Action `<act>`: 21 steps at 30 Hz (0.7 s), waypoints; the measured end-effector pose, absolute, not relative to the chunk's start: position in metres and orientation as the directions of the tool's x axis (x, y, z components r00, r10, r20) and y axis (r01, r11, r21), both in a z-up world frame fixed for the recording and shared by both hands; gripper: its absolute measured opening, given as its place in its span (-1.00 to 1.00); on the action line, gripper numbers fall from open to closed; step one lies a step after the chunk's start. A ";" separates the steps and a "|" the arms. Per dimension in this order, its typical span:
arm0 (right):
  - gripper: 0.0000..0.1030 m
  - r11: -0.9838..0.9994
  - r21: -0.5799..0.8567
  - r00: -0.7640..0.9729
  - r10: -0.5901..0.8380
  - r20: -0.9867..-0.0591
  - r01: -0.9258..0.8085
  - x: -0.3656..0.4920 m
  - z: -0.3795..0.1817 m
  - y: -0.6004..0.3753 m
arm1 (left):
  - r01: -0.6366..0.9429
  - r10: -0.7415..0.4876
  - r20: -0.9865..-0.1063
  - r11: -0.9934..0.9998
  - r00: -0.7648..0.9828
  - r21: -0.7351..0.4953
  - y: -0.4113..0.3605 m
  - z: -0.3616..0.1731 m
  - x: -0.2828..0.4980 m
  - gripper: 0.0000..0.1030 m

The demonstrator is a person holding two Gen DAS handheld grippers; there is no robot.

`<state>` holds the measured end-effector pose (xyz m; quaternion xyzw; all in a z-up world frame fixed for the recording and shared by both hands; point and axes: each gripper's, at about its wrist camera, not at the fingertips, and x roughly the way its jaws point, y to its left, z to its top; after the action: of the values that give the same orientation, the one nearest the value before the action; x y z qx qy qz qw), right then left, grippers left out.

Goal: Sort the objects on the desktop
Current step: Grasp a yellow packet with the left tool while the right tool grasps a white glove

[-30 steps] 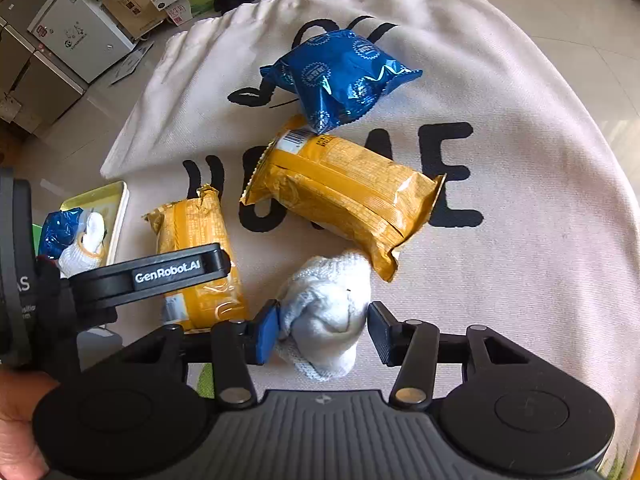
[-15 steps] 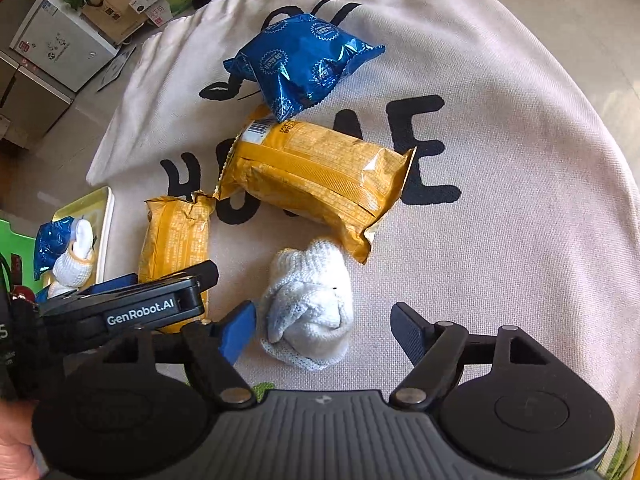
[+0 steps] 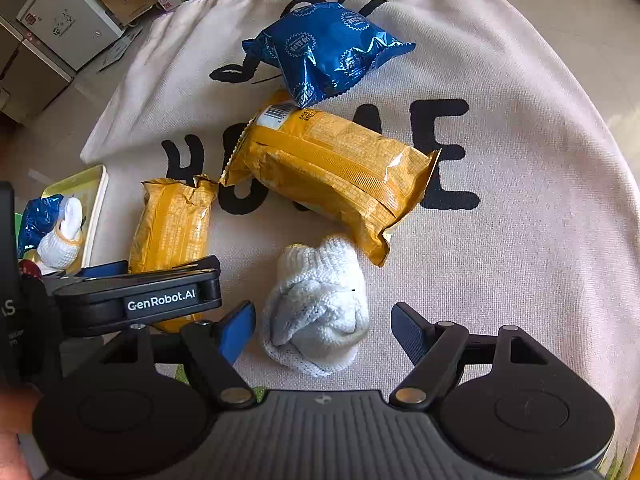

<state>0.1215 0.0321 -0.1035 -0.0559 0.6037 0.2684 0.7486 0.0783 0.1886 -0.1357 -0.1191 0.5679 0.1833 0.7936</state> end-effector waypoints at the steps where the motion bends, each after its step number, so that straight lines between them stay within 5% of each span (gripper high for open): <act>1: 0.46 0.849 0.238 0.127 0.332 -0.935 -0.471 0.121 -0.105 0.033 | -0.425 0.156 -0.945 0.905 0.288 0.020 0.189 -0.136 0.079 0.99; 13: 0.48 0.847 0.171 0.176 0.294 -0.940 -0.504 0.115 -0.115 0.041 | -0.437 0.163 -0.943 0.899 0.291 0.021 0.187 -0.137 0.082 0.99; 16: 0.34 0.847 0.170 0.185 0.298 -0.937 -0.504 0.116 -0.113 0.039 | -0.424 0.161 -0.938 0.905 0.308 0.016 0.183 -0.136 0.081 0.95; 18: 0.06 0.841 0.196 0.173 0.321 -0.931 -0.504 0.116 -0.111 0.038 | -0.419 0.164 -0.931 0.908 0.326 0.013 0.181 -0.133 0.080 0.74; 21: 0.02 0.842 0.219 0.171 0.341 -0.924 -0.494 0.117 -0.105 0.037 | -0.411 0.136 -0.922 0.911 0.361 -0.026 0.179 -0.127 0.082 0.35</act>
<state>0.1168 0.0367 -0.1053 -0.0654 0.5827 0.2737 0.7624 0.0815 0.1793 -0.1269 -0.1273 0.5397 0.1679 0.8151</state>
